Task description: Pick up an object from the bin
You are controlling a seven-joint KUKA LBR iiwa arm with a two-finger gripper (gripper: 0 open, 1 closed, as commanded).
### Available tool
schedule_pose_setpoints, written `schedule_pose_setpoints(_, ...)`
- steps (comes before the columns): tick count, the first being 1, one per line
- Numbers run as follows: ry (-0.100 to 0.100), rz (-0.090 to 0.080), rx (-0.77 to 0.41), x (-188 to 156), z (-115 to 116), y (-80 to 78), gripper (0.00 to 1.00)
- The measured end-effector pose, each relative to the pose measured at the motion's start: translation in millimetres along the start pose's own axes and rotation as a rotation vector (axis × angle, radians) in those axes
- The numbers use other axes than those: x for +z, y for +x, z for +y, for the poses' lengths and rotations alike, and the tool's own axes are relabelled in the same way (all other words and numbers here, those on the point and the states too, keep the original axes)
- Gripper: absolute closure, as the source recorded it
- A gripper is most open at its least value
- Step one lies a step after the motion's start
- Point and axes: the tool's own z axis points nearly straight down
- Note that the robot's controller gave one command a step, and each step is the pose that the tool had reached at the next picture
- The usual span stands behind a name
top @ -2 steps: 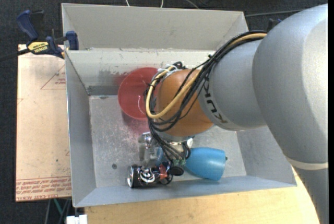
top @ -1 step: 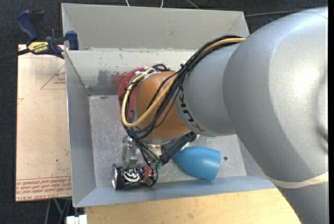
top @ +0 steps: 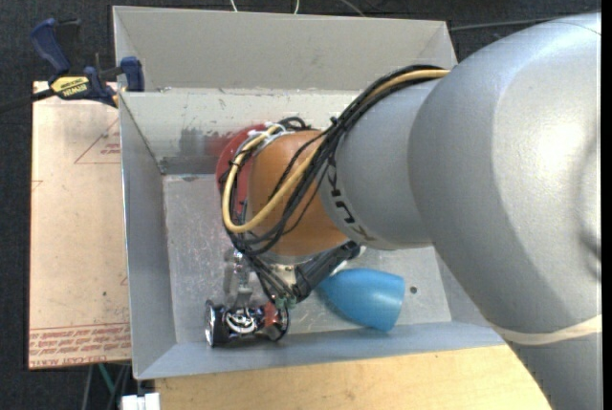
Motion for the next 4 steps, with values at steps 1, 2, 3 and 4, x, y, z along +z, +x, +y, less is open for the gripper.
schedule_pose_setpoints(1, -0.003, -0.014, -0.028, -1.1, 11.8, 1.2, 1.0)
schedule_pose_setpoints(2, -0.003, -0.013, 0.0, 9.8, 2.4, 0.7, 1.0)
schedule_pose_setpoints(3, -0.006, -0.024, -0.166, 9.6, 2.7, 0.9, 1.0)
schedule_pose_setpoints(4, -0.005, -0.034, -0.271, 7.8, 5.9, 4.2, 1.0)
